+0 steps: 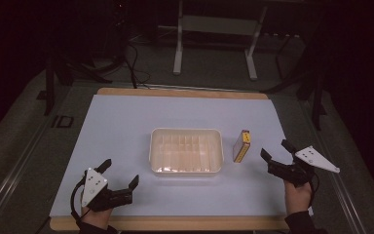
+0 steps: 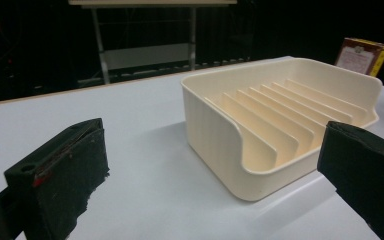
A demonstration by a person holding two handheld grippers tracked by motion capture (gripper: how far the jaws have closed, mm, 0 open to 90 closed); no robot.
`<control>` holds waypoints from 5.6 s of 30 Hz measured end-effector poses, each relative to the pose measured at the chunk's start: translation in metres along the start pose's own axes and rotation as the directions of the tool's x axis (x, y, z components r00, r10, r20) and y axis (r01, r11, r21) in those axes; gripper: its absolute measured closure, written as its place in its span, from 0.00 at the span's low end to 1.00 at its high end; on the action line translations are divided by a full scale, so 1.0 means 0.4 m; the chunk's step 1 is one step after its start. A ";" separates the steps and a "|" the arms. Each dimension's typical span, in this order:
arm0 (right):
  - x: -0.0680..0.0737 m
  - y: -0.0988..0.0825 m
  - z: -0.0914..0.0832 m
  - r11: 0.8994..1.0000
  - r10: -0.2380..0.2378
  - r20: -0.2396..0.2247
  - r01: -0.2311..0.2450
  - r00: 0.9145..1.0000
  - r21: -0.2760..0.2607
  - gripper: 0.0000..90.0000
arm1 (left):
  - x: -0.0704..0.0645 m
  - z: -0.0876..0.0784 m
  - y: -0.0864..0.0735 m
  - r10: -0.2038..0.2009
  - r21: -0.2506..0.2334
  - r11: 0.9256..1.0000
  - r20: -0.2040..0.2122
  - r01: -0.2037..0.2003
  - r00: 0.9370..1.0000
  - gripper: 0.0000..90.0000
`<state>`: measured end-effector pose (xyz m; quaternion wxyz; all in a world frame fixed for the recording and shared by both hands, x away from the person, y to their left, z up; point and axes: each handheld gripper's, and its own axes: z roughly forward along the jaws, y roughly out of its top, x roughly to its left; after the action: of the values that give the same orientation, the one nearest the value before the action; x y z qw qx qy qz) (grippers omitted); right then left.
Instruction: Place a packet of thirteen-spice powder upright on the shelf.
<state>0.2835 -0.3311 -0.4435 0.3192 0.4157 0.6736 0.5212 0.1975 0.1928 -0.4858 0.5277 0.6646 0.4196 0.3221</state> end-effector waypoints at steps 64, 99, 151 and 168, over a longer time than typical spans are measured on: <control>-0.020 0.044 0.116 0.450 -0.075 -0.238 0.246 0.968 0.859 0.17 | -0.006 0.011 -0.007 -0.021 0.053 0.998 0.025 0.019 0.999 0.00; 0.013 0.010 0.111 0.150 -0.022 -0.640 0.635 0.768 0.757 0.19 | -0.007 0.016 -0.009 -0.023 0.066 0.998 0.028 0.022 0.999 0.00; 0.189 0.085 0.172 0.193 -0.039 -0.875 0.863 0.482 0.467 0.20 | -0.010 0.018 -0.009 -0.020 0.070 0.997 0.037 0.017 0.999 0.00; 0.190 0.202 0.177 0.234 -0.086 -0.877 0.865 0.473 0.444 0.19 | -0.010 0.020 -0.010 -0.018 0.076 0.997 0.042 0.015 0.999 0.00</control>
<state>0.3289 -0.2232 -0.3829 -0.0690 0.0193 0.9956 0.0603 0.2020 0.1859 -0.4914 0.5137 0.6873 0.4257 0.2874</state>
